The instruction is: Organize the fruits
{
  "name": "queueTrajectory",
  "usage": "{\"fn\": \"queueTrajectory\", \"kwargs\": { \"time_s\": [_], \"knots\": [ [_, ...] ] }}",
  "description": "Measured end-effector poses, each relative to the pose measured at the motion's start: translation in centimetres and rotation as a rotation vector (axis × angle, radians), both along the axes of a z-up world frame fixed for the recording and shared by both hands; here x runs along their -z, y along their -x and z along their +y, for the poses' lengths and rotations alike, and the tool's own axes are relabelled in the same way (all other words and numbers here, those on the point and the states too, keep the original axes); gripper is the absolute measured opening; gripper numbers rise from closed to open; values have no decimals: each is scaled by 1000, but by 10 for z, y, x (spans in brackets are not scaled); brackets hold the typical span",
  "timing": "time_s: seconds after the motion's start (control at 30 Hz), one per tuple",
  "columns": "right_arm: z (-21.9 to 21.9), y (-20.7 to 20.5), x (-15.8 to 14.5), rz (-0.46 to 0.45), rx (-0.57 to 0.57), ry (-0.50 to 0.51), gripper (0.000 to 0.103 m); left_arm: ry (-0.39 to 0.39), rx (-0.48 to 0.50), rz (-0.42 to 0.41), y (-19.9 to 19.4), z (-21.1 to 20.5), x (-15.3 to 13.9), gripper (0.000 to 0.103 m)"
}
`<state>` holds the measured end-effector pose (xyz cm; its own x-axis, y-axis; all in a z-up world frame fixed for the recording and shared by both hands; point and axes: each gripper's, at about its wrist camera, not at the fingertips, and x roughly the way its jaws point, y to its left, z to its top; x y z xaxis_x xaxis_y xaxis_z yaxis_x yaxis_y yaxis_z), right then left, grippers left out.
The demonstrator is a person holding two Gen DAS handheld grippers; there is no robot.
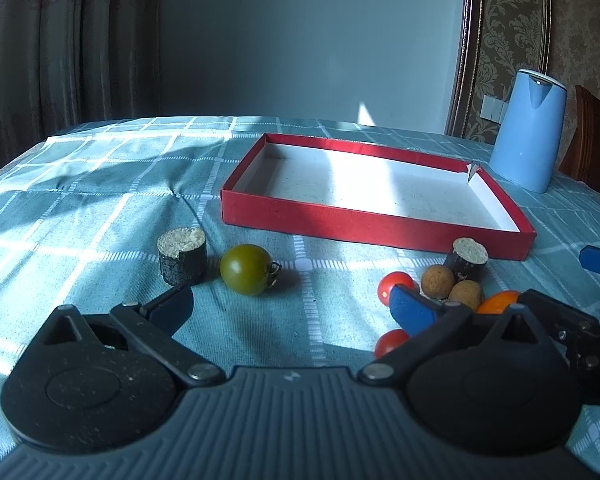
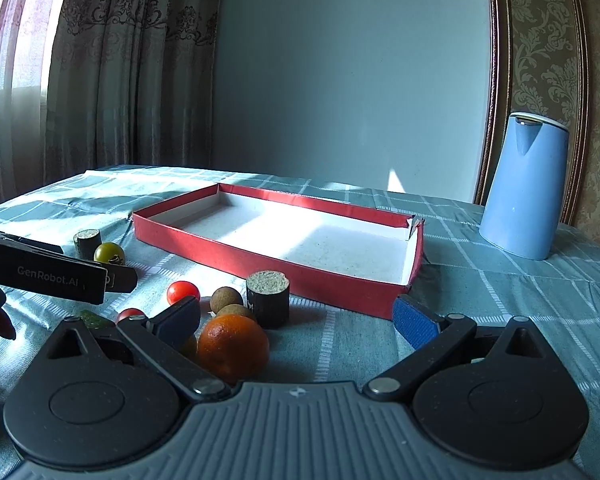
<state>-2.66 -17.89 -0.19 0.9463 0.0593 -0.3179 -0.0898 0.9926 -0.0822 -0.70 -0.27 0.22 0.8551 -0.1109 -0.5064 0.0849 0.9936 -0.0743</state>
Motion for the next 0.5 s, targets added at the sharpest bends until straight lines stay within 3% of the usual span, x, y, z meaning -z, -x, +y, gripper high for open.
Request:
{"fn": "queueTrajectory", "kwargs": {
  "time_s": [0.23, 0.5],
  "knots": [
    [-4, -3, 1, 23, 11, -26, 103, -21, -7, -12, 2, -3, 0, 103],
    [5, -2, 3, 19, 10, 33, 103, -50, -24, 9, -1, -6, 3, 103]
  ]
}}
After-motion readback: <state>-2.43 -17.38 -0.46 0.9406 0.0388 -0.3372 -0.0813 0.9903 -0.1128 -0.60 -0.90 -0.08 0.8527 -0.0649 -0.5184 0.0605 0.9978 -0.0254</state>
